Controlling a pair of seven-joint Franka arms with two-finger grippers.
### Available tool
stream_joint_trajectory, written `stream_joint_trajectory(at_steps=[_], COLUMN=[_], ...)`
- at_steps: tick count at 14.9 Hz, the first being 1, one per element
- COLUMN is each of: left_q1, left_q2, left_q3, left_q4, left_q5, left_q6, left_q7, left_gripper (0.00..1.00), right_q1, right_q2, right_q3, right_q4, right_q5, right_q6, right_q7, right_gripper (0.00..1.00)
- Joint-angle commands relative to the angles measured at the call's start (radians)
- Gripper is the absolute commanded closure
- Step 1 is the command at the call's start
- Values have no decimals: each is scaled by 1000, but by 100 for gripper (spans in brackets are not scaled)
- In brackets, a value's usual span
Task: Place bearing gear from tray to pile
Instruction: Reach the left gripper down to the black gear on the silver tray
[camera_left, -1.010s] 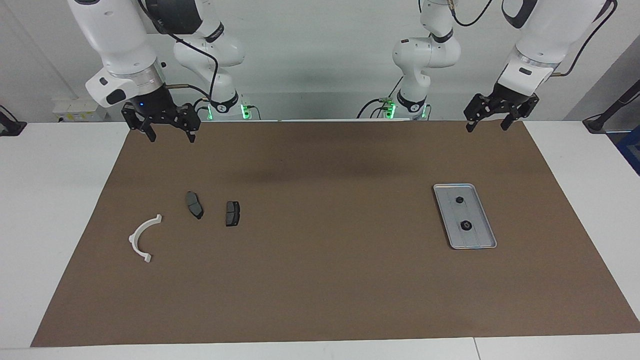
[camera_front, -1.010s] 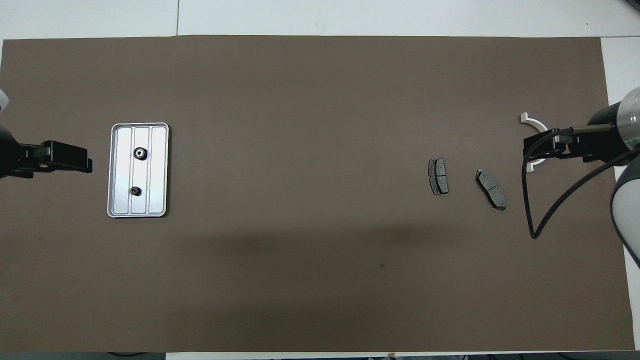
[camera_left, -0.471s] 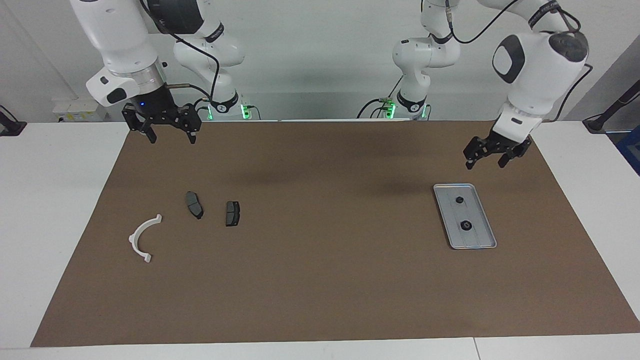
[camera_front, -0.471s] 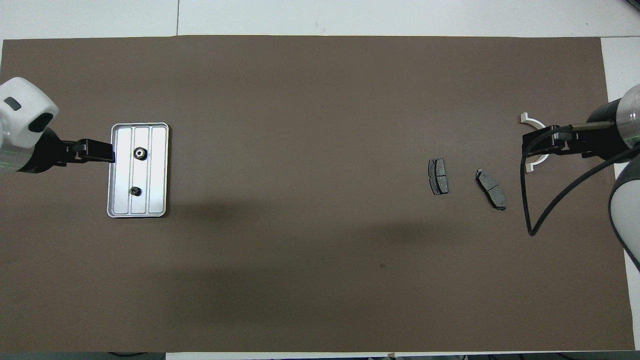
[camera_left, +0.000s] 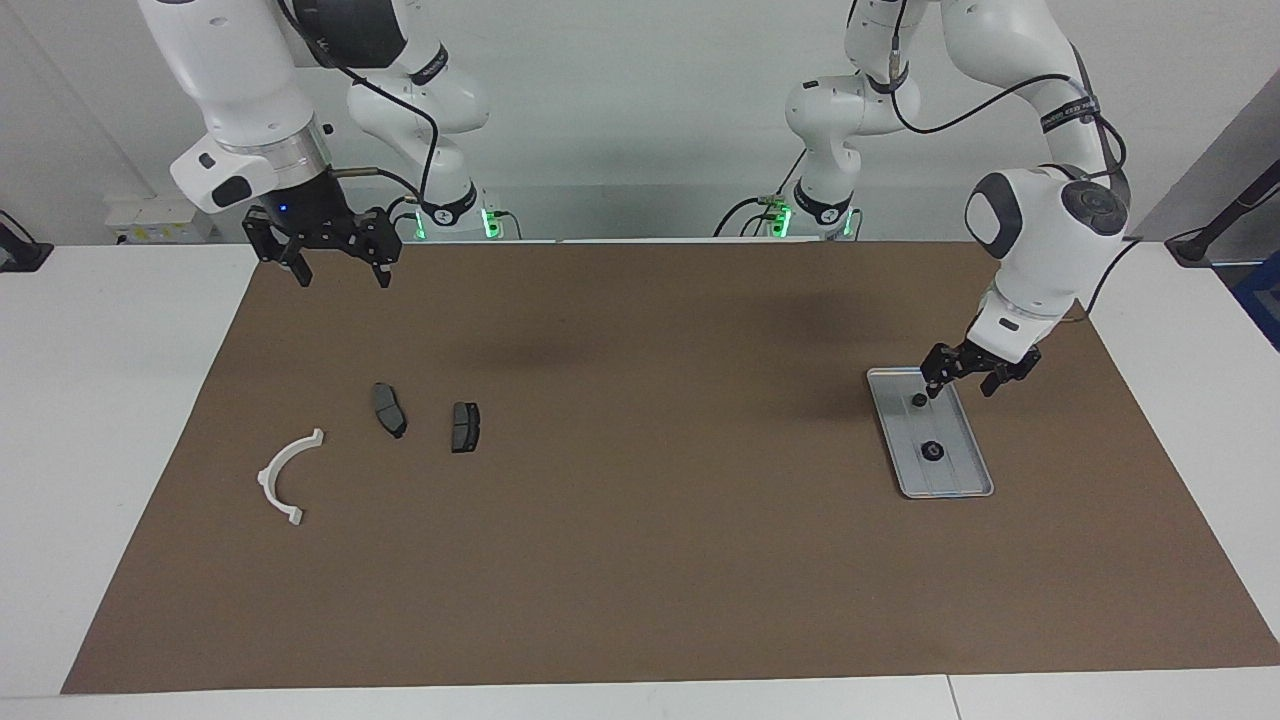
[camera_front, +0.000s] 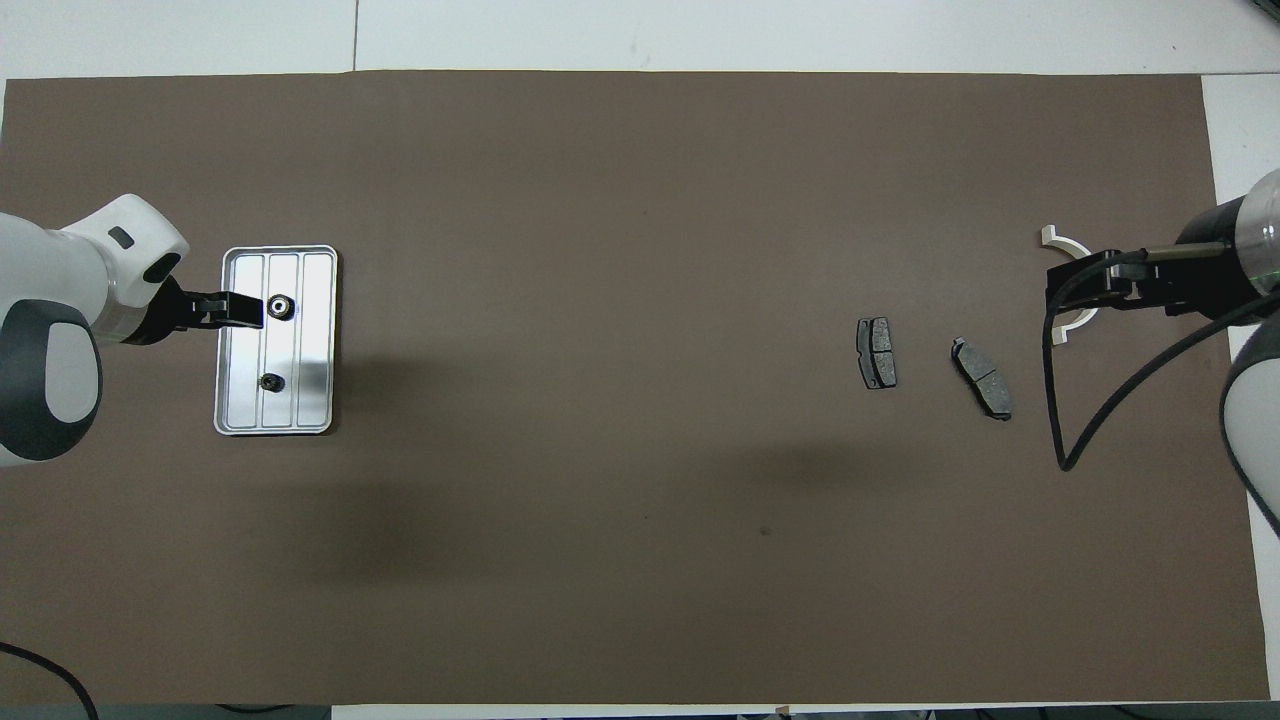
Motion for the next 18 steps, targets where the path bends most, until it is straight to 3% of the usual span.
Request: stream_joint_trajectory(at_steps=[1, 18], left_q1=[20, 7], left_q2=[-28, -31], left_q3=[-5, -5], left_q4=[-88, -233], left_q5=[-8, -8], left_q6=[60, 123], left_q7=[33, 34], left_gripper=[8, 9], right_q1=[-18, -34], right_q2=[-9, -11], right_q3=[7, -3], right_q4=[-12, -15], right_q5=[28, 28], right_q6=[20, 20], right_q7=[4, 3], right_gripper=[0, 0])
